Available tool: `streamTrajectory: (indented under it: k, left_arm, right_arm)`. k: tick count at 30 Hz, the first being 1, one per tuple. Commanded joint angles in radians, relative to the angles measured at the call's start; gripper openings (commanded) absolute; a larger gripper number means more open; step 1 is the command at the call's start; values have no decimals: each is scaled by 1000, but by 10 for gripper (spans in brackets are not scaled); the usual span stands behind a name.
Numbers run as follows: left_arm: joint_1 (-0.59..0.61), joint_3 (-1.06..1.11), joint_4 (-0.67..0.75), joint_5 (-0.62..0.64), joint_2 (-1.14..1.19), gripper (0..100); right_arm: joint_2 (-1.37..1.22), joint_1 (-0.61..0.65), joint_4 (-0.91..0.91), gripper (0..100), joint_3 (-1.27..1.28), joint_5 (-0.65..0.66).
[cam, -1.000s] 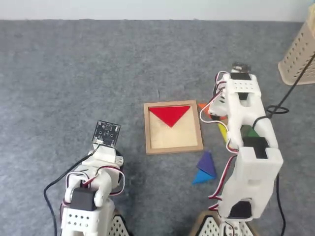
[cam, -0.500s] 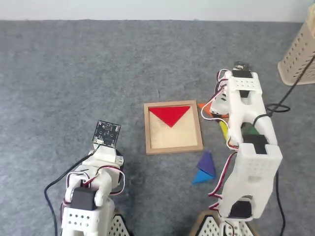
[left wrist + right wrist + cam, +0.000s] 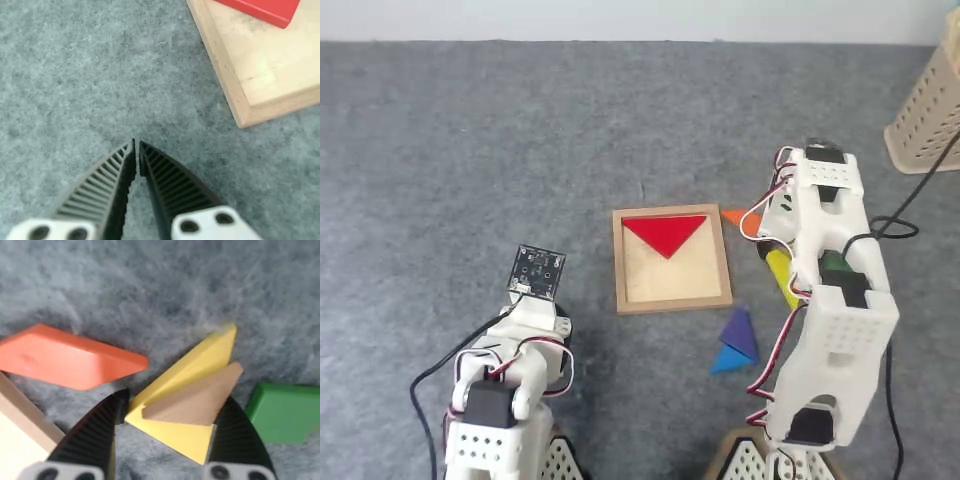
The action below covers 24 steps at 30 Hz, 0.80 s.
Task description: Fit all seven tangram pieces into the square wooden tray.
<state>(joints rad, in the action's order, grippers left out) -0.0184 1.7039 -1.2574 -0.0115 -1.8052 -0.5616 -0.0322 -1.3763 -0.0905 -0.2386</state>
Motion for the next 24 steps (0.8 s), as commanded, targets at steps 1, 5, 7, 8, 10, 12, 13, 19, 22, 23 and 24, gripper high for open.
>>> streamTrajectory:
  k: [1, 5, 7, 8, 10, 12, 13, 19, 22, 23, 24]
  left_arm:
    - [2, -19, -6, 6, -21, 12]
    - [2, -19, -6, 6, -21, 12]
    - [2, -19, -6, 6, -21, 12]
    - [2, -19, -6, 6, -21, 12]
    - [2, -19, -6, 6, -21, 12]
    - [2, -19, -6, 6, -21, 12]
    - [2, -19, -6, 6, -21, 12]
    - [2, -19, -6, 6, -21, 12]
    - [2, -19, -6, 6, -21, 12]
    - [2, -19, -6, 6, -21, 12]
    - [2, -19, -6, 6, -21, 12]
  right_arm:
    - [77, 4, -4, 17, 20, 64]
    - [157, 24, -12, 7, 21, 84]
    - [177, 25, -10, 7, 28, 86]
    - [185, 27, -5, 7, 35, 86]
    - [197, 28, -4, 7, 44, 103]
    - [211, 28, -4, 7, 52, 141]
    - [220, 28, -4, 7, 54, 152]
    - [292, 28, -12, 7, 54, 164]
    - [334, 33, -4, 7, 54, 166]
    - [349, 44, 5, 7, 54, 178]
    - [361, 58, 12, 7, 54, 203]
